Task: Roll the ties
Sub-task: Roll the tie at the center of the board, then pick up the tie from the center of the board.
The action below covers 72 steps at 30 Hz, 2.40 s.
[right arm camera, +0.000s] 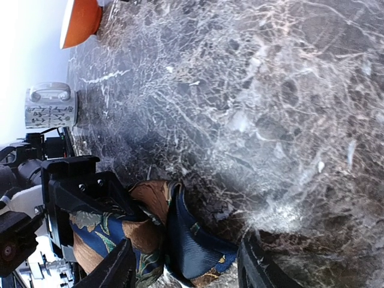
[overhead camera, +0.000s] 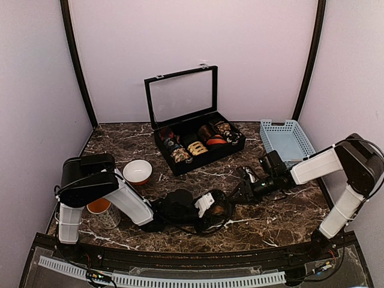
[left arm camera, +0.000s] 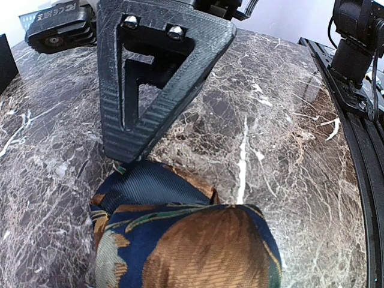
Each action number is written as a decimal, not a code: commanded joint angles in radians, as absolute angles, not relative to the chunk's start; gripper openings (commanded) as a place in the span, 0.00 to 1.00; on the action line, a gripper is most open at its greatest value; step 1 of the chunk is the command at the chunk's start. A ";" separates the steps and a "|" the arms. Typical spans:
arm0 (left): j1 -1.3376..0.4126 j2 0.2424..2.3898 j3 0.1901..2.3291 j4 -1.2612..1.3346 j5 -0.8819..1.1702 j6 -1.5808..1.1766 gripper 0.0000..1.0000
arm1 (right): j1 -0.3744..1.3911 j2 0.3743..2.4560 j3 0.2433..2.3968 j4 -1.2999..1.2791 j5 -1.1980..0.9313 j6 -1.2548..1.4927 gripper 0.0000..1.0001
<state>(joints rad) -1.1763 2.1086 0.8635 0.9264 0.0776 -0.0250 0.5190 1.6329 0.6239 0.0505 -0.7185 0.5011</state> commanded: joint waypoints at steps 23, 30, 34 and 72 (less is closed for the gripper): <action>-1.163 2.118 0.812 0.794 0.100 -0.010 0.23 | 0.661 1.543 0.517 0.356 -0.887 0.599 0.63; -1.161 2.118 0.816 0.792 0.102 -0.012 0.23 | 0.709 1.543 0.545 0.271 -0.845 0.545 0.72; -1.161 2.118 0.817 0.791 0.103 -0.012 0.23 | 0.722 1.565 0.574 0.188 -0.792 0.508 0.71; -1.155 2.093 0.837 0.756 0.099 -0.008 0.42 | 0.779 1.611 0.680 -0.055 -0.661 0.474 0.00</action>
